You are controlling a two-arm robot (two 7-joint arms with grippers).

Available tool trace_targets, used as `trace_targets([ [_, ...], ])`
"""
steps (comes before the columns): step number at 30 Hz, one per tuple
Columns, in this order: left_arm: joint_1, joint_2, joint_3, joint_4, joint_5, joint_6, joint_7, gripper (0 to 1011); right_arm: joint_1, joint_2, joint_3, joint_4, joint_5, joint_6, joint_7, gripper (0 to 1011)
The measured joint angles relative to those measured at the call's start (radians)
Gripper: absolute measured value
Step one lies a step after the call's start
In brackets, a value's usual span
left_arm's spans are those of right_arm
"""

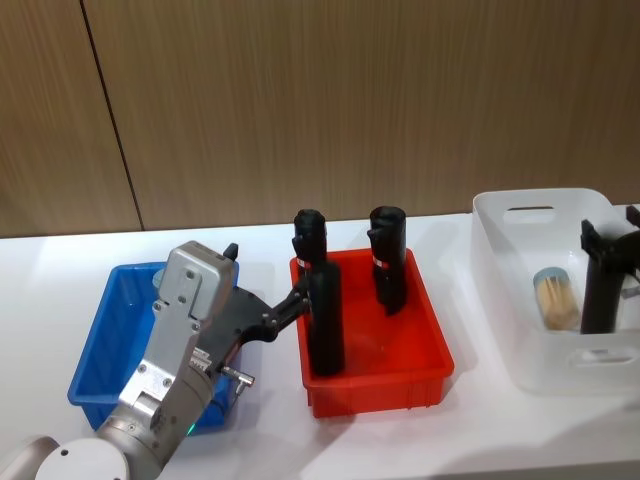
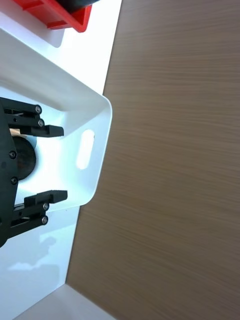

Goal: Pick the cotton swabs from the blue box and place them into the white box.

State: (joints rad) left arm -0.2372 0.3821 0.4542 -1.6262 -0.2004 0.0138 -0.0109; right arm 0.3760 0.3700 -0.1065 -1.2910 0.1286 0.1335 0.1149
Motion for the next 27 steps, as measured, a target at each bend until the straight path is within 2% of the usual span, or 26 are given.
trace_targets([
  [2,0.0,0.0,0.0,0.0,0.0,0.0,0.0,1004,0.0,-0.001,0.0,0.007,0.0,-0.003,0.0,665],
  [3,0.0,0.0,0.0,0.0,0.0,0.0,0.0,1004,0.0,-0.002,0.0,0.013,-0.001,-0.004,0.0,721],
  [8,0.0,0.0,0.0,0.0,0.0,0.0,0.0,1004,-0.004,-0.004,-0.003,0.021,0.0,-0.009,0.003,849],
  [9,0.0,0.0,0.0,0.0,0.0,0.0,0.0,1004,-0.006,-0.005,-0.003,0.021,0.001,-0.011,0.004,900],
  [13,0.0,0.0,0.0,0.0,0.0,0.0,0.0,1004,-0.016,-0.007,-0.005,0.013,0.012,-0.015,0.008,990],
  [27,0.0,0.0,0.0,0.0,0.0,0.0,0.0,1004,-0.047,-0.011,-0.008,-0.03,0.044,-0.023,0.017,1002],
])
